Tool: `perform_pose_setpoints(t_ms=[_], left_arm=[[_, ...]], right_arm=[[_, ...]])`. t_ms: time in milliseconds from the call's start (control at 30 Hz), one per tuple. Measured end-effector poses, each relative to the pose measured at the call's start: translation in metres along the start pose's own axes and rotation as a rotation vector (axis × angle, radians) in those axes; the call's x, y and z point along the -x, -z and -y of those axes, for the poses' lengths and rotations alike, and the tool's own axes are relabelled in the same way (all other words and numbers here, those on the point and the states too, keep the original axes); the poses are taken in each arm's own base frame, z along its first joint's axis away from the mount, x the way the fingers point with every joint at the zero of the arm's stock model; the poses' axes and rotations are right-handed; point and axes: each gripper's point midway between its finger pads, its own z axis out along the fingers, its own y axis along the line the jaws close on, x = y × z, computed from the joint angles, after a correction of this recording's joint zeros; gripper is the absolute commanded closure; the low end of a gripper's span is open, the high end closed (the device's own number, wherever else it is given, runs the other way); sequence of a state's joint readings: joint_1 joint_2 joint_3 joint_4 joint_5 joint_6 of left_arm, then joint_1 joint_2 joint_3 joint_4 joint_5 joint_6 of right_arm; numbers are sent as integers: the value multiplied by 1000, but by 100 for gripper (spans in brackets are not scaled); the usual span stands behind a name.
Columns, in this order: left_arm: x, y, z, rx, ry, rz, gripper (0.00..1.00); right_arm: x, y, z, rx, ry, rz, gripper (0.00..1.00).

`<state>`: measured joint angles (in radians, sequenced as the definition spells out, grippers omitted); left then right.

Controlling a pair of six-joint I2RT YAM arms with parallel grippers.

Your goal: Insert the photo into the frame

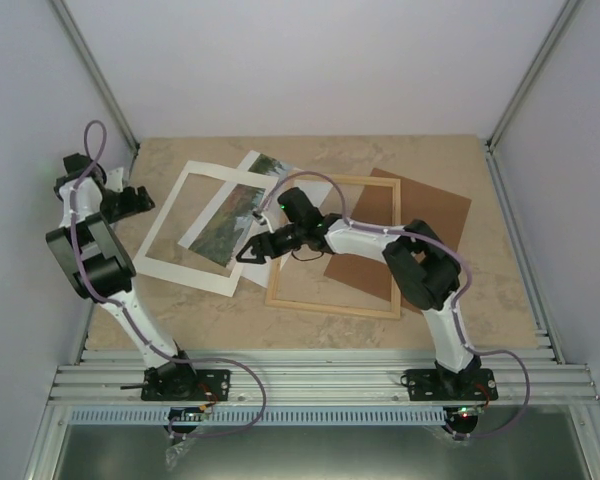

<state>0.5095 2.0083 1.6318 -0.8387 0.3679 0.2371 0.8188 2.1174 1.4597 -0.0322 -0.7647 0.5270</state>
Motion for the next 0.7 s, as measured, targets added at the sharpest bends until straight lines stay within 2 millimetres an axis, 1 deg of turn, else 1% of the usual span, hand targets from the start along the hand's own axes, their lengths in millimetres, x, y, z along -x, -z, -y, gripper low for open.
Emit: perform_pose_setpoints(t_ms=[67,167,267,400,567,700], left_arm=[[7,-9,-3,-22,-7,-1,9],[7,-26,-3,-64,-1,-26,9],[-1,-43,-4,-95,18,-64,10],[-15,-60,-6,-120,43,-114,11],[-18,-62,-1,-154,34,-116,14],[-21,-62,5,-205,7,-112,17]], right_arm=[[4,-13,-2,5,12,6,16],[11,-29,-5,14,32,19,17],[18,-46,-2,6,50,36,16],[25,-67,12,-22,55,57,16],[23,-92,45,-67,47,69,17],[32,-96,50,-75,53,98,20]])
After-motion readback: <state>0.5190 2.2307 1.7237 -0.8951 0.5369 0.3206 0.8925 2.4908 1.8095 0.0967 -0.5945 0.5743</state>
